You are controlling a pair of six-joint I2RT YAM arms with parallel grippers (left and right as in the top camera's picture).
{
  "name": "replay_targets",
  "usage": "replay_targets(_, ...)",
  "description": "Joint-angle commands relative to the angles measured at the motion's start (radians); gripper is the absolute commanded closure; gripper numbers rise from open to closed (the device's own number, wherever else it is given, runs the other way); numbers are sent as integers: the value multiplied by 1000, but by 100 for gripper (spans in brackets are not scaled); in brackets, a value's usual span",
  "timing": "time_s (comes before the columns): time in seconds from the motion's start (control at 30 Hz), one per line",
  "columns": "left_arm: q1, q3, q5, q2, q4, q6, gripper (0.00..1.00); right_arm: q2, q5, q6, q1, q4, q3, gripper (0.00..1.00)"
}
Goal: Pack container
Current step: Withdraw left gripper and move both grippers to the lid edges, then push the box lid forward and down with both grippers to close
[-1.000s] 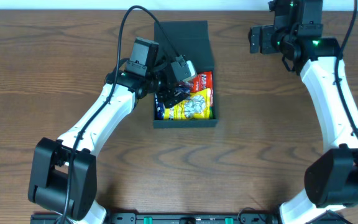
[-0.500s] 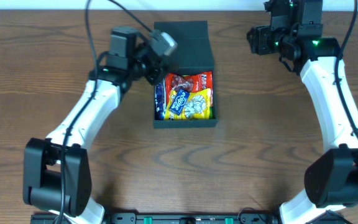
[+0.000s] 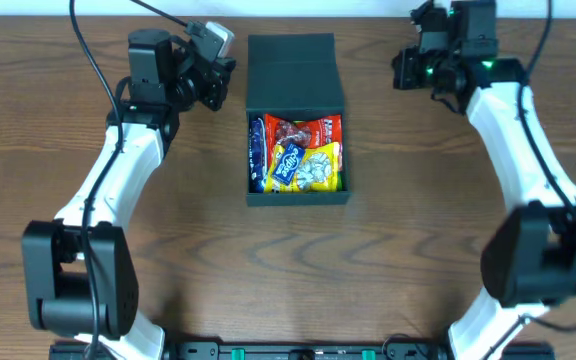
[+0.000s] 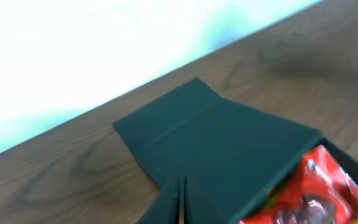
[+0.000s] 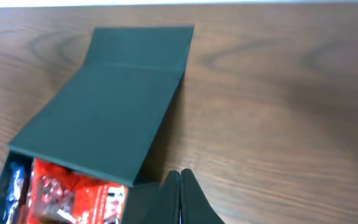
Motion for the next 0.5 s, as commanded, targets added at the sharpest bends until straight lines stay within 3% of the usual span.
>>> replay_targets(0.0,20,17,4,107,62,-187,94,82,-98,151,10,31,3,99)
replay_targets(0.2,40,109,23,282,67,-335,94,186,-158,284,10,122,3,99)
replay_targets(0.47,40,390,23,512,-162,-404,94,327,-272,414,20,234,3,99)
